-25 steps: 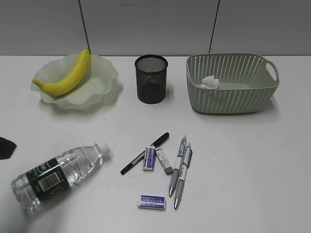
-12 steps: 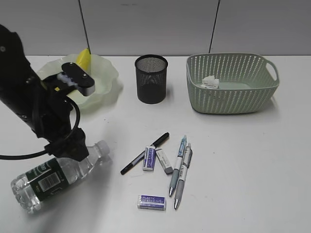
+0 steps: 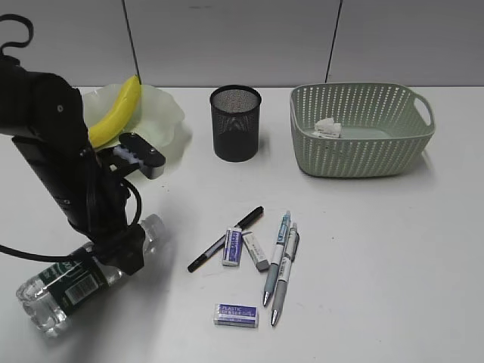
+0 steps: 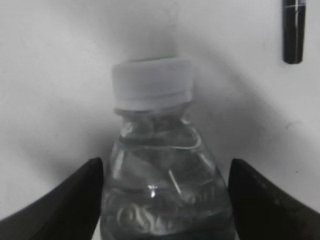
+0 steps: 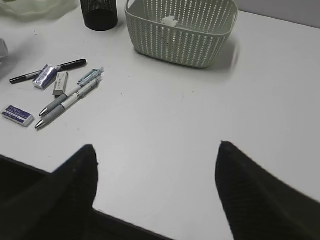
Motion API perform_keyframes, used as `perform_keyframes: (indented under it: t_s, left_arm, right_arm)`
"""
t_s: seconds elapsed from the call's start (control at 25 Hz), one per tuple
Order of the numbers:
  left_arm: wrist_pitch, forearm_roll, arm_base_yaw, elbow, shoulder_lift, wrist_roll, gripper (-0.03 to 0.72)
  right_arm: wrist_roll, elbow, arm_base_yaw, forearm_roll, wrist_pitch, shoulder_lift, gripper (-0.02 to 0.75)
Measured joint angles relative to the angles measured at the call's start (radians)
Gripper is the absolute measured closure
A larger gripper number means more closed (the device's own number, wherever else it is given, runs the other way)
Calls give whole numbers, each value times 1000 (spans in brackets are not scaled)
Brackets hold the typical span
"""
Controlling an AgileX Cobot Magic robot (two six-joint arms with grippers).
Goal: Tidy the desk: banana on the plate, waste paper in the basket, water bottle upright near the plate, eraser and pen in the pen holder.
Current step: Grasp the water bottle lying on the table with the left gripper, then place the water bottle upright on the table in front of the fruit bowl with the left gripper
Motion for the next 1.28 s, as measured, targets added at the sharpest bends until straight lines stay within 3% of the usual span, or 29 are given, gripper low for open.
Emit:
perform_keyframes:
  t_s: [0.16,0.48,0.76,1.0,1.28]
  left_arm:
    - [-8,9,0,-1,13,-4,206]
    - [32,-35,0,-5,-3,-4,204]
    - [18,-71,31,13,-227,-8,208]
    - [-187,-138,114,184,-456,-11,236]
    - [-459,-250,122,342,-529,-11,236]
  right_arm:
    - [1,0,0,0,0,0,163]
    - [1,0,0,0,-1,0,163]
    - [1,0,0,0,-1,0,163]
    - [1,0,0,0,-1,0,163]
    - [1,0,0,0,-1,0,163]
